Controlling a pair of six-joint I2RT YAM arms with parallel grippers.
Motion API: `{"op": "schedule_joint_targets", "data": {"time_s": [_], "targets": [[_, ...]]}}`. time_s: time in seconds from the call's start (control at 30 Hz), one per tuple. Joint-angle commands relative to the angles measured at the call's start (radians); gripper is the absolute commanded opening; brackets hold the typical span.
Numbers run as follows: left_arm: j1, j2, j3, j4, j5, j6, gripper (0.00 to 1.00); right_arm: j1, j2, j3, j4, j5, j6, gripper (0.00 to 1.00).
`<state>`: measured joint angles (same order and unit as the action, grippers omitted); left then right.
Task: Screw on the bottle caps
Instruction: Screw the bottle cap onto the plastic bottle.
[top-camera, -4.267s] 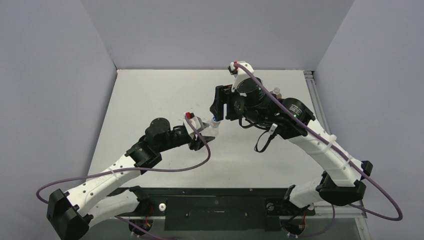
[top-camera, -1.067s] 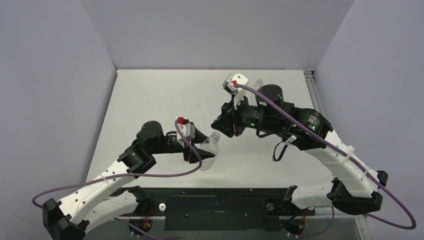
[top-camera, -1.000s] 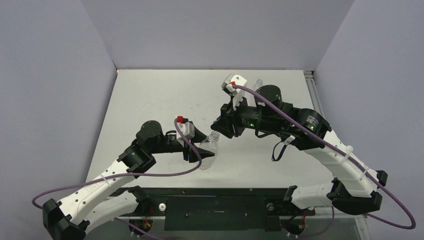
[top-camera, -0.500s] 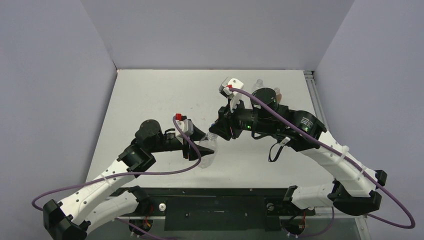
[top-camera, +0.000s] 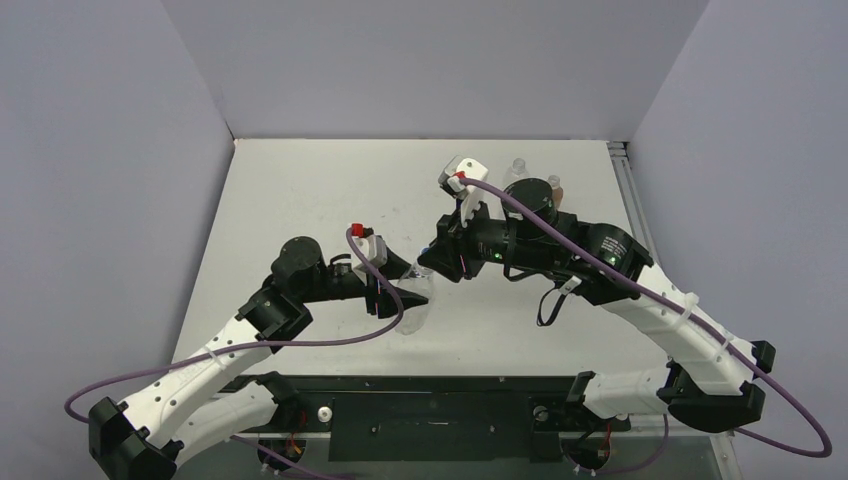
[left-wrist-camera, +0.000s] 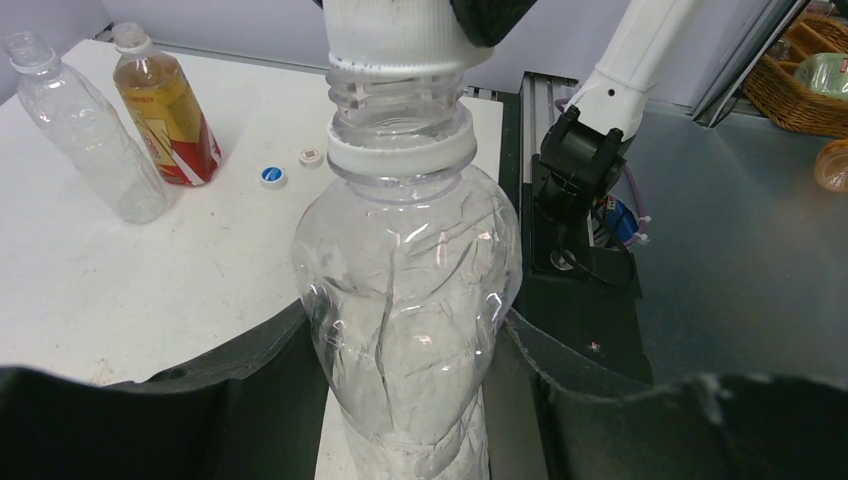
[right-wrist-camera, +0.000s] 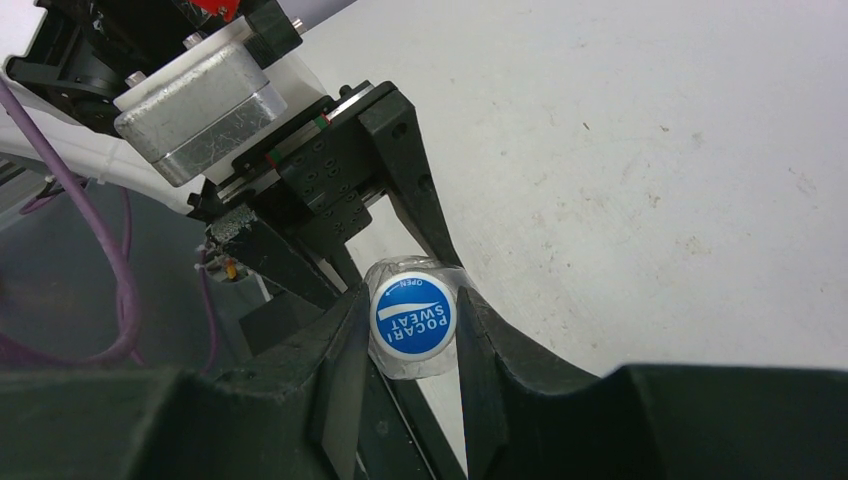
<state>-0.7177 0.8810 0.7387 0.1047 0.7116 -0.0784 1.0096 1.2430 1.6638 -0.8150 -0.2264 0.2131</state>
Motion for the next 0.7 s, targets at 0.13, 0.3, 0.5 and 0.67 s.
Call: {"op": "schedule_joint_targets", "data": {"time_s": [0.13, 0.3, 0.5, 0.67], "targets": [[0.009, -0.015, 0.03, 0.091, 0.003, -0.017, 0.0, 0.01, -0.03, -0.022, -0.035, 0.045, -0.009, 0.0], [0.009, -0.016, 0.033, 0.09, 0.007, -0.018, 0.0, 0.01, -0.016, -0.015, -0.038, 0.049, -0.008, 0.0], [0.009, -0.009, 0.039, 0.089, 0.04, -0.02, 0.0, 0.012, 0.003, -0.013, -0.017, 0.037, -0.001, 0.0], [0.009, 0.009, 0.047, 0.071, 0.074, -0.009, 0.0, 0.022, 0.027, 0.005, -0.035, 0.032, -0.012, 0.0]]}}
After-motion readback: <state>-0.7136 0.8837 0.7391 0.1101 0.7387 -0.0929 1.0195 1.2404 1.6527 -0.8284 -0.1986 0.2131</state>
